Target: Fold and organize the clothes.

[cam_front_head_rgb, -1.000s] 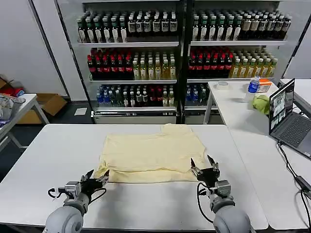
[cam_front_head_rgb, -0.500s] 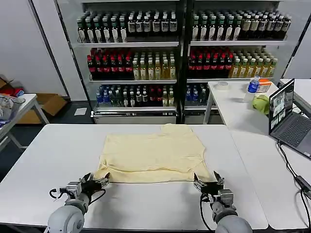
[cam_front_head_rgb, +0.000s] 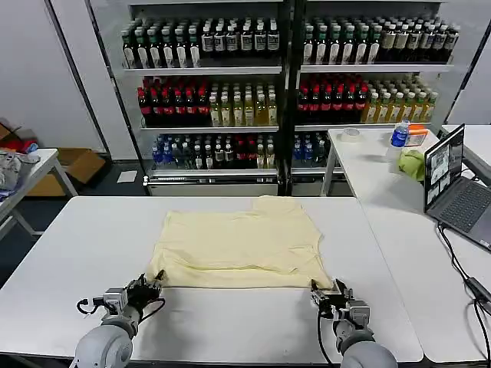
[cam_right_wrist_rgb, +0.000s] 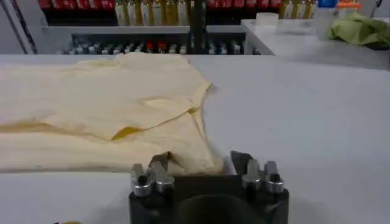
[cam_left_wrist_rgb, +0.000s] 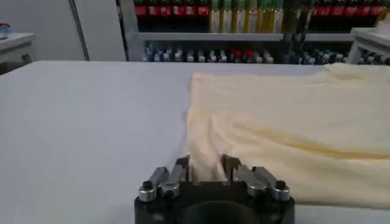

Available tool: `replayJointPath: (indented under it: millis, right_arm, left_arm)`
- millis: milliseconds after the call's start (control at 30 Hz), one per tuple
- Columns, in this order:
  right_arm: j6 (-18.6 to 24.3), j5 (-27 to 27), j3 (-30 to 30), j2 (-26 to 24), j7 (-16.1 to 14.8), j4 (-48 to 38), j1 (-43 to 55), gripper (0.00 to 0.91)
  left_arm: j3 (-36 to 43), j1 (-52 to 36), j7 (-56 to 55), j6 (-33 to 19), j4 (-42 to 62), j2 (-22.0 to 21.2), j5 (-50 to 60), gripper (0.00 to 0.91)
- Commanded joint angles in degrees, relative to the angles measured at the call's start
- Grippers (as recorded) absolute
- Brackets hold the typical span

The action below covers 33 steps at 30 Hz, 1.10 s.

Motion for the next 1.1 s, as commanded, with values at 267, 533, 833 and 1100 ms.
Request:
replayJointPath:
  millis: [267,533,833,1100]
  right_arm:
    - [-0.4,0.5,0.6,-1.0,-0.4,5.0,-4.4,0.000]
    - [-0.5,-1.2,1.0,-1.6,-0.6,10.4,-10.0,0.000]
    - [-0.5,-5.9,2.9,-3.0,-1.1,18.9,-21.4,0.000]
    - [-1.1,-11.2,3.5,-3.2,-0.9,24.2,-30.3,0.000]
  left_arm:
    - [-1.4,3.2,0.2,0.2,-4.0,0.0,-0.2,0.030]
    - [-2.3,7.2,0.3,0.1,-7.0,0.3,0.0,0.030]
    - [-5.4,15.2,0.4,-0.4,-14.2,-0.1,0.7,0.030]
    - [-8.5,22.9,0.6,-0.2,-19.9,-1.0,1.9,0.030]
